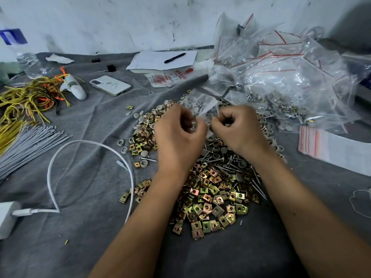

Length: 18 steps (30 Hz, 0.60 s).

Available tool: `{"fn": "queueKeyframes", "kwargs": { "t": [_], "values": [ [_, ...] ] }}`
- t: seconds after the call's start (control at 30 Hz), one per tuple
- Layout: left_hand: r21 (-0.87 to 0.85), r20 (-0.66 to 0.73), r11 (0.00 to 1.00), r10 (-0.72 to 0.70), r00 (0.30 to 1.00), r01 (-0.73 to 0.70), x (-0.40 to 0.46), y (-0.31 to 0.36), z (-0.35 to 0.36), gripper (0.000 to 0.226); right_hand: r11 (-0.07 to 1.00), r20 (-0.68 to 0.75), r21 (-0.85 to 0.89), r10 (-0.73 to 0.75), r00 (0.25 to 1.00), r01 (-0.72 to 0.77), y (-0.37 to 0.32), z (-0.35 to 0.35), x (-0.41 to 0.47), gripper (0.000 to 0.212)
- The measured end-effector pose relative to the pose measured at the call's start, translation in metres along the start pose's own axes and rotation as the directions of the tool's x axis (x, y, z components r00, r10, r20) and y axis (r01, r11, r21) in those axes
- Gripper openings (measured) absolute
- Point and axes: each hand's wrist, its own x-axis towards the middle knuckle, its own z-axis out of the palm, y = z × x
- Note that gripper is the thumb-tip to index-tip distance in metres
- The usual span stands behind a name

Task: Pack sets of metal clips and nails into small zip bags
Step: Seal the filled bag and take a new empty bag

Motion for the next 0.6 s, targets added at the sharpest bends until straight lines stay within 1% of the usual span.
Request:
{"fn": "queueKeyframes", "kwargs": {
  "t": [0.07, 0.13, 0.23, 0.3, 0.33, 0.37, 0.4, 0.43, 0.47, 0.5, 0.57, 0.6],
  "values": [
    [0.033, 0.029, 0.999, 0.019, 0.999, -0.02, 0.0, -0.002, 0.003, 0.018, 0.999, 0.01, 0.018, -0.04, 0.999, 0.039, 0.0, 0.001, -0.001, 0.037],
    [0.048, 0.012, 0.998, 0.034, 0.999, -0.035, 0.002, -0.005, 0.0, 0.016, 0.998, 0.017, 0.039, -0.048, 0.999, 0.047, 0.001, 0.0, -0.001, 0.038],
    [0.036, -0.052, 0.999, 0.018, 0.998, -0.016, 0.006, -0.01, -0.007, 0.01, 1.0, -0.067, 0.015, 0.011, 0.998, -0.01, 0.005, -0.001, 0.0, 0.036],
    [0.072, -0.108, 0.996, 0.054, 0.993, -0.047, 0.008, -0.01, -0.011, 0.01, 0.999, -0.098, -0.016, 0.031, 0.995, -0.033, 0.007, -0.002, 0.002, 0.037],
    [0.108, -0.134, 0.992, 0.087, 0.987, -0.072, 0.008, -0.008, -0.012, 0.011, 1.0, -0.062, -0.013, 0.023, 0.998, -0.024, 0.007, -0.003, 0.002, 0.039],
    [0.137, -0.168, 0.987, 0.111, 0.98, -0.088, 0.009, -0.007, -0.013, 0.011, 1.0, 0.017, 0.008, 0.01, 1.0, -0.01, 0.006, -0.005, 0.002, 0.037],
    [0.157, -0.211, 0.984, 0.122, 0.97, -0.089, 0.01, -0.007, -0.015, 0.01, 0.999, 0.132, 0.037, -0.005, 0.991, 0.0, 0.006, -0.008, 0.0, 0.03],
    [0.172, -0.264, 0.982, 0.126, 0.956, -0.082, 0.012, -0.008, -0.017, 0.009, 0.999, 0.263, 0.039, -0.015, 0.965, 0.005, 0.004, -0.012, -0.001, 0.022],
    [0.184, -0.321, 0.98, 0.13, 0.938, -0.073, 0.013, -0.01, -0.02, 0.008, 1.0, 0.379, -0.005, -0.015, 0.925, 0.018, 0.004, -0.016, -0.001, 0.019],
    [0.187, -0.376, 0.98, 0.137, 0.917, -0.071, 0.014, -0.011, -0.023, 0.006, 0.996, 0.472, -0.077, 0.005, 0.882, 0.035, 0.005, -0.02, -0.001, 0.021],
    [0.21, -0.424, 0.973, 0.175, 0.888, -0.091, 0.015, -0.01, -0.027, 0.003, 0.979, 0.579, -0.206, 0.115, 0.808, 0.008, 0.007, -0.025, 0.0, 0.027],
    [0.262, -0.408, 0.959, 0.209, 0.889, -0.105, 0.014, -0.009, -0.027, 0.003, 0.971, 0.607, -0.236, 0.165, 0.778, -0.022, 0.006, -0.027, 0.0, 0.029]
  ]
}}
